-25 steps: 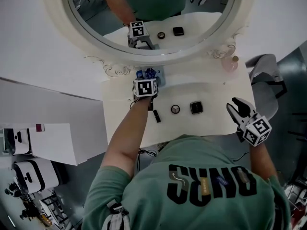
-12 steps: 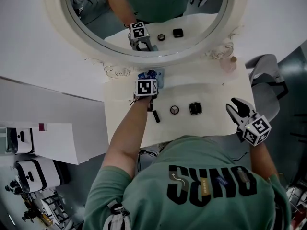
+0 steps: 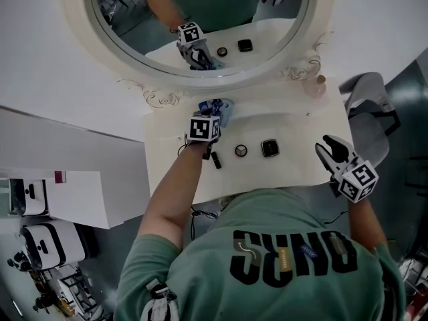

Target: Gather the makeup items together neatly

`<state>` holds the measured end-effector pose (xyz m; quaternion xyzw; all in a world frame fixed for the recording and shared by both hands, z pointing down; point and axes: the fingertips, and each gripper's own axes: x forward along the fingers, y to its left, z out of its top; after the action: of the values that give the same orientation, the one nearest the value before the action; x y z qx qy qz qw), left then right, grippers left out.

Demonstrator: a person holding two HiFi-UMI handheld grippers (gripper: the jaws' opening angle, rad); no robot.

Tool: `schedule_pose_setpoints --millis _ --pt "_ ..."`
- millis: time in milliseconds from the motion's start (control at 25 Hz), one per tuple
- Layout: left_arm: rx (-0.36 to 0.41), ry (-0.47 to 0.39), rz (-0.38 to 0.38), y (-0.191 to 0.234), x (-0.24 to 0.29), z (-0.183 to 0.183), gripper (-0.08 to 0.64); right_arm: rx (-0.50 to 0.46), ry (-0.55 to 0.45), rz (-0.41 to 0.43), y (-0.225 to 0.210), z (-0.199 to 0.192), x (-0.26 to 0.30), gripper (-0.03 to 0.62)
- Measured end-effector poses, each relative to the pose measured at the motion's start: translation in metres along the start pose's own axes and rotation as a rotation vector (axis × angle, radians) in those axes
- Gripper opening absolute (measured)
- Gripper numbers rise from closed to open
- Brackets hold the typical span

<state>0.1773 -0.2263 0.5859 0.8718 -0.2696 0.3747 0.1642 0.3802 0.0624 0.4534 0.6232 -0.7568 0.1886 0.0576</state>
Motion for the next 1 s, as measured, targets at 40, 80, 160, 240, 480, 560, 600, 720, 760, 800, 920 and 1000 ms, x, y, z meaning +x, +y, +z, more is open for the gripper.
schedule_pose_setpoints --millis 40,80,160,240,480,560,600,720,760,800,920,1000 --pt "0.019 -0.011 -0.012 -0.008 -0.003 0.003 0.115 -0.001 -0.003 0.002 0.000 -0.001 -0.002 0.133" --pt "0.039 -0.023 -0.025 -0.017 -0.006 0.006 0.114 -0.004 -0.005 0.006 -0.001 -0.002 -0.003 0.133" --pt "0.090 -0.049 -0.052 -0.040 -0.013 0.016 0.112 -0.008 -0.011 0.009 -0.003 -0.003 -0.008 0.133" --pt "0.151 -0.073 -0.090 -0.069 -0.018 0.024 0.110 -0.006 -0.017 0.007 -0.006 -0.002 -0.013 0.133" --pt "0.355 -0.122 -0.263 -0.177 -0.020 0.035 0.110 -0.002 -0.031 -0.016 -0.022 0.001 -0.041 0.133" --pt "0.425 -0.123 -0.327 -0.213 -0.011 0.028 0.110 0.002 -0.029 -0.030 -0.031 -0.003 -0.054 0.133" --pt "0.456 -0.121 -0.358 -0.229 -0.005 0.023 0.110 0.004 -0.028 -0.037 -0.035 -0.005 -0.061 0.133" --pt "0.551 -0.091 -0.440 -0.276 0.014 0.004 0.110 0.010 -0.022 -0.062 -0.051 -0.017 -0.083 0.133" --pt "0.585 -0.076 -0.460 -0.289 0.020 -0.004 0.110 0.015 -0.018 -0.072 -0.056 -0.022 -0.090 0.133" --pt "0.619 -0.061 -0.476 -0.301 0.028 -0.011 0.110 0.021 -0.014 -0.083 -0.060 -0.026 -0.098 0.133" --pt "0.719 -0.021 -0.505 -0.330 0.049 -0.034 0.110 0.042 -0.002 -0.124 -0.072 -0.035 -0.121 0.133" --pt "0.785 0.001 -0.516 -0.345 0.064 -0.048 0.110 0.055 0.002 -0.153 -0.079 -0.044 -0.137 0.133"
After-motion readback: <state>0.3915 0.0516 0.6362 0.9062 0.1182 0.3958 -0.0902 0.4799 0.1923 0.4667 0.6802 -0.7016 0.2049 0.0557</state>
